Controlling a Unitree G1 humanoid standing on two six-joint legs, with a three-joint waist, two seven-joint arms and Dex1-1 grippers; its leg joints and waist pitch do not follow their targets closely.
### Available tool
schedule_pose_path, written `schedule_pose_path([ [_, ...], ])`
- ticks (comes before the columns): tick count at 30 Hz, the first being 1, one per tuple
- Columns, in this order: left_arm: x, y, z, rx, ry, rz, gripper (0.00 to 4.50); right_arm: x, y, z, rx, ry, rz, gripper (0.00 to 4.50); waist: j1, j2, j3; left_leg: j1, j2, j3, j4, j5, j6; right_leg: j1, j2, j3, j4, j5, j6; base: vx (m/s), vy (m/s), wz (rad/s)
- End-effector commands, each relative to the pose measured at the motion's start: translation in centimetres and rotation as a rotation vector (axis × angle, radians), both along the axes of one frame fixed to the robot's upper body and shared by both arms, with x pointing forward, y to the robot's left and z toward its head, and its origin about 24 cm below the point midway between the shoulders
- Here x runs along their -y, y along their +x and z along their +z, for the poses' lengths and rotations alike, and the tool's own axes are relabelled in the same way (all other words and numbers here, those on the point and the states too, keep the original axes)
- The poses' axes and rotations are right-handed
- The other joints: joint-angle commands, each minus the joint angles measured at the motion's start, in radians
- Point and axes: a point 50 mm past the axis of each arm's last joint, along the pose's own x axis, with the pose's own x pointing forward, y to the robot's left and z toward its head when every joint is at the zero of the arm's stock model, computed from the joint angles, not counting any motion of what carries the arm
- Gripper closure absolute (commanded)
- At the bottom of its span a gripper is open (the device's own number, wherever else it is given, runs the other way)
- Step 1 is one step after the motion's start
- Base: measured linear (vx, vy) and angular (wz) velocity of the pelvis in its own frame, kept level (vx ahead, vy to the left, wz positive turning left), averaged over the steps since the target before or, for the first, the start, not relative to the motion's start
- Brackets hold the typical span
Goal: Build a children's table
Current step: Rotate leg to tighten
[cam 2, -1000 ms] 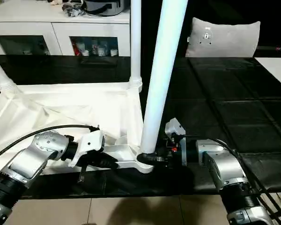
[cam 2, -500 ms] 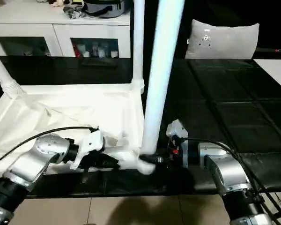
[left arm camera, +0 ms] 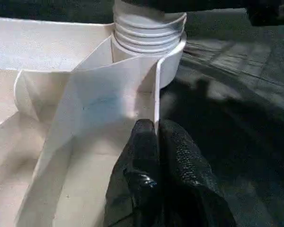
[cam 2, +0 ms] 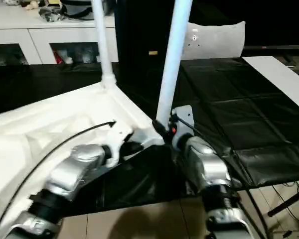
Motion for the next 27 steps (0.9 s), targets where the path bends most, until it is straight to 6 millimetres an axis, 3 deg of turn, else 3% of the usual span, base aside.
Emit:
schedule_pose_path([
  [1,0.6,0.4,1.4,0.074,-0.015,-0.020,4.50,0.2,-1.0,-2.6,-0.112,-0.009,-0.029,1.83,0.009,-0.004,-0.049,-0.013,0.029,-0.006,-0.074,-0.206,0.053,0.044,-0.070,0.050,-0.093,-0.486,-0.021,0.000,0.000,0.00],
  [7,0.0,0.3,1.3,0.088,0.004,-0.051,4.50,1.1,-1.1,-1.5,-0.031,0.029,0.008,1.34,0.025,-0.007,-0.057,-0.019,0.035,-0.004,-0.075,-0.120,0.072,0.054,-0.069,0.062,-0.065,-0.321,-0.086,0.000,0.000,0.00],
  [8,-0.1,0.3,1.2,0.092,0.013,-0.061,4.50,1.2,-1.1,-1.4,-0.017,0.024,0.024,1.28,0.028,-0.002,-0.057,-0.019,0.034,-0.002,-0.073,-0.110,0.078,0.055,-0.070,0.063,-0.063,-0.305,-0.097,0.000,0.000,0.00],
  [13,-1.7,0.0,0.8,0.095,0.061,-0.163,4.50,2.8,-2.2,-0.2,0.038,0.000,0.251,0.85,0.040,-0.006,-0.062,-0.026,0.035,0.000,-0.068,-0.065,0.102,0.060,-0.068,0.067,-0.050,-0.247,-0.111,0.000,0.000,0.00],
  [17,-2.7,-0.4,0.4,0.085,0.092,-0.248,4.50,3.6,-3.0,0.5,0.055,-0.007,0.373,0.49,0.045,-0.007,-0.058,-0.023,0.036,0.003,-0.067,-0.091,0.114,0.053,-0.067,0.067,-0.053,-0.270,-0.117,0.000,0.000,0.00],
  [20,-3.5,-1.0,0.6,0.078,0.079,-0.354,4.50,4.9,-3.3,1.3,0.061,-0.038,0.480,0.31,0.051,-0.009,-0.052,-0.019,0.038,0.002,-0.070,-0.138,0.096,0.049,-0.068,0.068,-0.059,-0.350,-0.105,0.000,0.000,0.00],
  [21,-3.5,-1.0,0.6,0.078,0.079,-0.354,4.50,4.9,-3.3,1.3,0.061,-0.038,0.480,0.07,0.051,-0.008,-0.050,-0.018,0.039,0.002,-0.072,-0.150,0.089,0.047,-0.069,0.067,-0.064,-0.374,-0.099,0.000,0.000,0.00],
  [24,-4.0,-1.5,0.6,0.072,0.095,-0.428,4.50,5.3,-3.5,1.5,0.053,-0.051,0.535,0.07,0.056,-0.008,-0.051,-0.016,0.038,0.002,-0.072,-0.154,0.080,0.046,-0.070,0.067,-0.066,-0.394,-0.091,0.000,0.000,0.00],
  [26,-4.7,-2.1,0.5,0.052,0.128,-0.525,4.50,5.5,-4.1,1.9,0.035,-0.059,0.646,0.07,0.061,-0.016,-0.054,-0.018,0.039,0.001,-0.070,-0.136,0.086,0.048,-0.070,0.068,-0.061,-0.375,-0.092,0.000,0.000,0.00],
  [27,-5.1,-2.3,0.4,0.041,0.152,-0.570,4.50,5.4,-4.3,1.9,0.023,-0.057,0.700,0.07,0.064,-0.013,-0.054,-0.018,0.041,0.001,-0.070,-0.126,0.092,0.048,-0.070,0.070,-0.057,-0.357,-0.097,0.000,0.000,0.00],
])
